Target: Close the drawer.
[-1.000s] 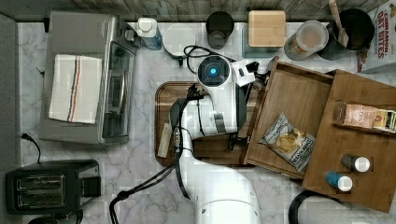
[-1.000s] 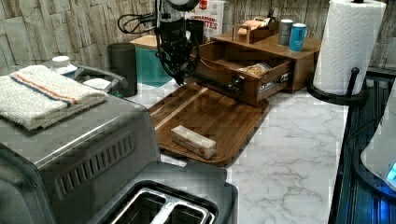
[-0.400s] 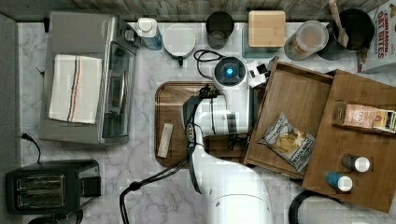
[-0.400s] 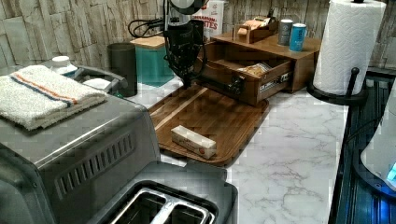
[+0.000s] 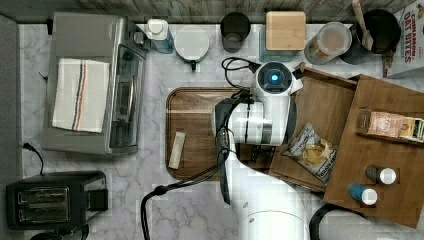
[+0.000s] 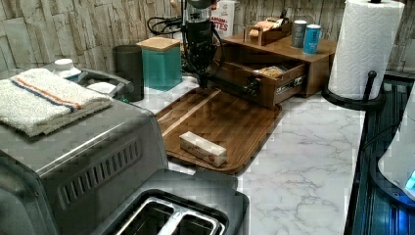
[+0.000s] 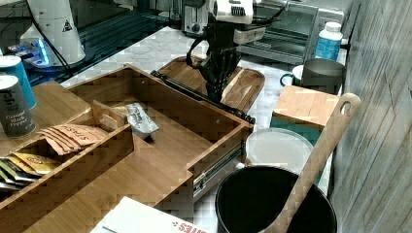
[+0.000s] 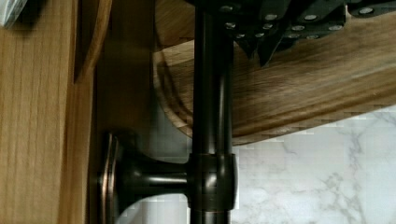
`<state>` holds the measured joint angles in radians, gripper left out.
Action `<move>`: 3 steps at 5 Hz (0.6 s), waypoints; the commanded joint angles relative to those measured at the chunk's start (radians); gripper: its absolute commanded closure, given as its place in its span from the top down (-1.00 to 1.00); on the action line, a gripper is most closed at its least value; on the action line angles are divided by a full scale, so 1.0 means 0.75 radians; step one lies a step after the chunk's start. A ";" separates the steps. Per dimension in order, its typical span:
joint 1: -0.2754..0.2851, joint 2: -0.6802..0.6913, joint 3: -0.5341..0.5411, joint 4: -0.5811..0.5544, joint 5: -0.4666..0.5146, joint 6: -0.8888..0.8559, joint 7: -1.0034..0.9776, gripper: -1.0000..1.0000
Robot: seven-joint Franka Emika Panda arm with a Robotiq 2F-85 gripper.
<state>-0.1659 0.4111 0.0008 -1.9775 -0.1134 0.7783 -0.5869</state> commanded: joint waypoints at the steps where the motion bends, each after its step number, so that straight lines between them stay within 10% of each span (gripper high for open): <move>1: -0.223 -0.170 -0.247 0.040 0.030 -0.121 -0.338 -1.00; 3: -0.391 -0.197 -0.294 -0.058 0.065 0.021 -0.456 -1.00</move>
<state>-0.2927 0.3840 -0.0692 -1.9951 -0.0760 0.7603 -0.8911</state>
